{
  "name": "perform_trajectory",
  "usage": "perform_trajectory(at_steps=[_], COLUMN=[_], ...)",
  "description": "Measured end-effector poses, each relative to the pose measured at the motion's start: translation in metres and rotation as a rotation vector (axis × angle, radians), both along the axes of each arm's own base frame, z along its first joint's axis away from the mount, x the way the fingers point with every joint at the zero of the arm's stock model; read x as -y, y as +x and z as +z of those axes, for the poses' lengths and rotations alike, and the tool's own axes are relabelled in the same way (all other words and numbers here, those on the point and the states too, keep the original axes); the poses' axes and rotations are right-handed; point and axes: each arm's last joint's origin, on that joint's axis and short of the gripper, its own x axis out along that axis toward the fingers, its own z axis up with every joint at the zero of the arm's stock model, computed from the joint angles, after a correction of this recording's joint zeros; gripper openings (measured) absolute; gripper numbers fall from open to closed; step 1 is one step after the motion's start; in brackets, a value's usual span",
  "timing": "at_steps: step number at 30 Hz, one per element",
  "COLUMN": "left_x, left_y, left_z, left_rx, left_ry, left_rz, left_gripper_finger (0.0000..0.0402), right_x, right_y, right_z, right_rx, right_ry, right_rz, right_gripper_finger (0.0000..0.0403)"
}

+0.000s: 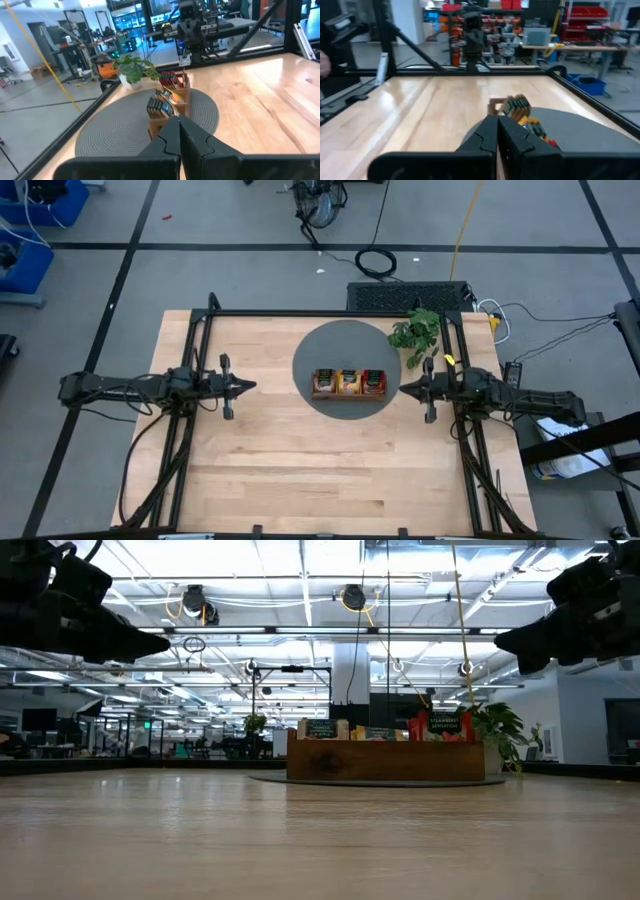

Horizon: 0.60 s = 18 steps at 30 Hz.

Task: Pick & Place Tea
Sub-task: Return to Home Position

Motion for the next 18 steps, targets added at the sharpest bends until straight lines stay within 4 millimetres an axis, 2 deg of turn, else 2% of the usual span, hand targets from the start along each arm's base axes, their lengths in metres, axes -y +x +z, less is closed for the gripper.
perform_trajectory(at_steps=[18], left_x=[0.0016], left_y=[-0.0005], left_z=[-0.0081], left_rx=[-0.088], left_ry=[0.022], left_rz=[-0.059], left_gripper_finger=[0.0001], right_x=[-0.0005], right_y=[0.0001], right_z=[-0.0003], right_rx=[-0.003], right_ry=[-0.022], right_rz=[0.020], right_gripper_finger=[0.0000])
